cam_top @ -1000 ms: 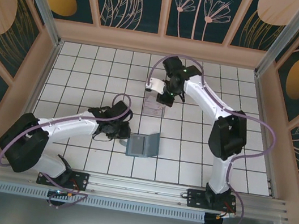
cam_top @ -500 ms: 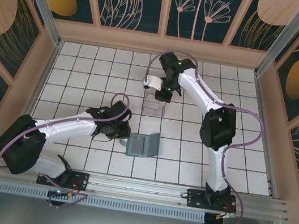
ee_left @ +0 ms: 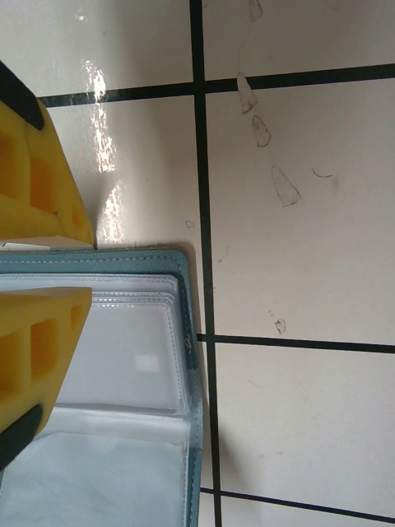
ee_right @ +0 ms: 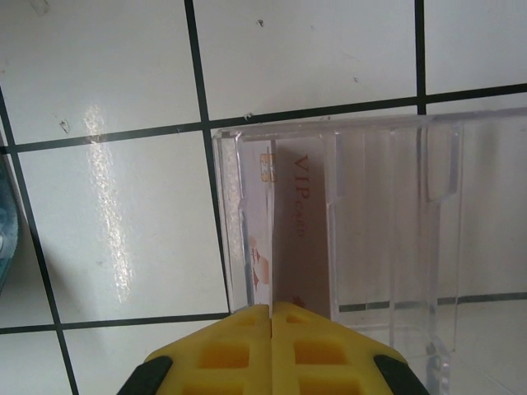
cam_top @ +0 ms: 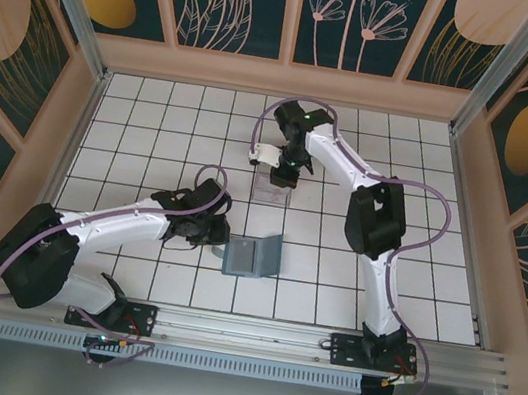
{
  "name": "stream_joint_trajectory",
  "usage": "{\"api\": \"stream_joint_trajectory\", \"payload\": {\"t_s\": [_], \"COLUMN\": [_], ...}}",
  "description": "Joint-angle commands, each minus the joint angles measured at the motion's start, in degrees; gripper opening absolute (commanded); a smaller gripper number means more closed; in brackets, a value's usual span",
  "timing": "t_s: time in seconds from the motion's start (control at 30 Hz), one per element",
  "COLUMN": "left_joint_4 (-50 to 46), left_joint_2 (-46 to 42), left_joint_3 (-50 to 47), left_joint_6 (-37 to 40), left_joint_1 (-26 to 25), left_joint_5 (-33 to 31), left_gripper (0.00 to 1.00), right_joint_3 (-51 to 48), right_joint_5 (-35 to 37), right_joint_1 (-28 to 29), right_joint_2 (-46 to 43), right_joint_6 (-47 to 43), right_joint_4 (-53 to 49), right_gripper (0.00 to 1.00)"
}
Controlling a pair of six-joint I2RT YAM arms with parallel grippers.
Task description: Take the credit cards out of the card holder
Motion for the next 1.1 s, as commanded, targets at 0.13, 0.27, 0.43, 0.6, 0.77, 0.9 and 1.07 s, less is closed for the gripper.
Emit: {"api": "stream_joint_trajectory", "payload": {"t_s": [0.13,0.27,0.43,0.6,0.77,0.9,1.07], "left_joint_4": [-0.74,-0.66,-0.31,-0.18,-0.04,0.21,0.59], "left_joint_2": [-0.75,-1.12,-2.09,-2.43,-2.53,-2.38,-1.98], "left_joint_3": [0.4,0.13,-0.52,-0.85,-0.93,-1.01,-0.79], "left_joint_6": [0.21,0.03,-0.35,-0.49,-0.49,-0.45,-0.32], "left_joint_1": [0.33,0.3,0.26,0.33,0.3,0.25,0.35], "left_joint_5": [-0.96,-1.1,-1.41,-1.59,-1.59,-1.48,-1.57], "left_gripper": [0.22,0.22,0.22,0.21,0.21,0.21,0.21], "right_joint_3": [1.03,0.49,0.65,0.84,0.98,1.07,-0.14], "right_joint_5": [-0.83,0.12,1.25,2.87,4.39,4.84,4.92], "right_joint_1": [1.02,1.27,1.27,1.36,1.35,1.44,1.67], "right_joint_2": [2.0,2.05,2.07,1.9,1.65,1.08,-1.05], "right_joint_6": [0.04,0.21,0.93,1.48,1.73,2.18,4.53], "right_joint_4": [0.15,0.75,1.96,2.79,3.56,4.0,6.47], "right_gripper": [0.0,0.02,0.15,0.19,0.21,0.23,0.24]}}
